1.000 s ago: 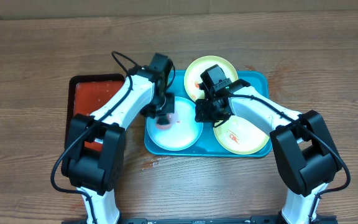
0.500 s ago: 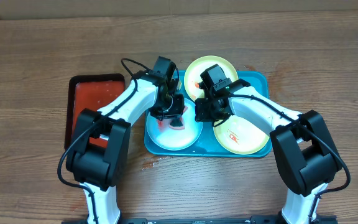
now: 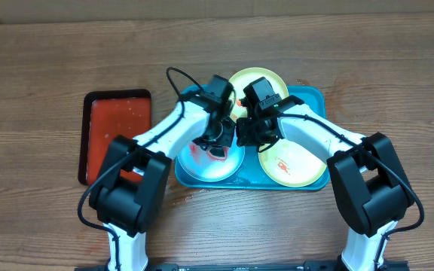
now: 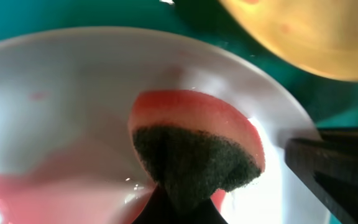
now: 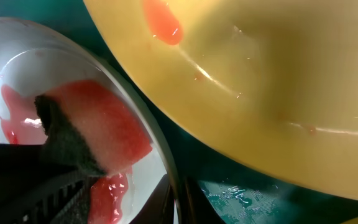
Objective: Clean dirty plates on tray and stack at the side
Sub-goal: 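Scrub the white plate with the sponge in the left gripper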
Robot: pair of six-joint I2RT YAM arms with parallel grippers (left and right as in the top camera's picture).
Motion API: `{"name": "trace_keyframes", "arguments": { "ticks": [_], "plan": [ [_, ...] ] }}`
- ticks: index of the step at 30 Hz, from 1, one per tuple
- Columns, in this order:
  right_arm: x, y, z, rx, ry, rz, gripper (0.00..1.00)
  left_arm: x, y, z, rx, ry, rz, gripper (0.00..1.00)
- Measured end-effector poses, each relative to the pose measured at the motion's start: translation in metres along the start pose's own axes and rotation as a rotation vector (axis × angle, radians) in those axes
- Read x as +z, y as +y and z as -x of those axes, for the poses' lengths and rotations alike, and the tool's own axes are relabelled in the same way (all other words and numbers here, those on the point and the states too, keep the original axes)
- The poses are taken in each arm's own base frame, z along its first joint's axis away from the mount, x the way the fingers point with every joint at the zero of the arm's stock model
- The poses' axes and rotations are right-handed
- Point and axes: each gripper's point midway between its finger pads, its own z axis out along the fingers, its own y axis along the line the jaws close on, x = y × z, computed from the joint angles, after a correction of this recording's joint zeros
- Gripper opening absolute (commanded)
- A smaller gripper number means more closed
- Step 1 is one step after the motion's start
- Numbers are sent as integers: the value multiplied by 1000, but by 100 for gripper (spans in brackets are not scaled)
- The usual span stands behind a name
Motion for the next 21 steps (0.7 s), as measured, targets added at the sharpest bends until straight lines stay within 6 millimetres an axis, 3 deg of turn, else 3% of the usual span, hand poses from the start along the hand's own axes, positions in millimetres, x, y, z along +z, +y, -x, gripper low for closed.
{"name": "trace_keyframes", "arguments": {
  "ticks": [4, 14, 18, 21],
  "plan": [
    [0, 1, 0, 0, 1, 6, 7, -3, 13, -2, -73, -15, 120, 4],
    [0, 4, -1, -1, 6, 20, 7, -24, 97, -21, -301, 7, 460, 4],
    [0, 6, -2, -3, 11, 30, 7, -29, 105, -28, -332, 48, 463, 4],
    [0, 6, -2, -3, 12, 29, 7, -28, 91, -16, -323, 38, 370, 4]
  ]
}}
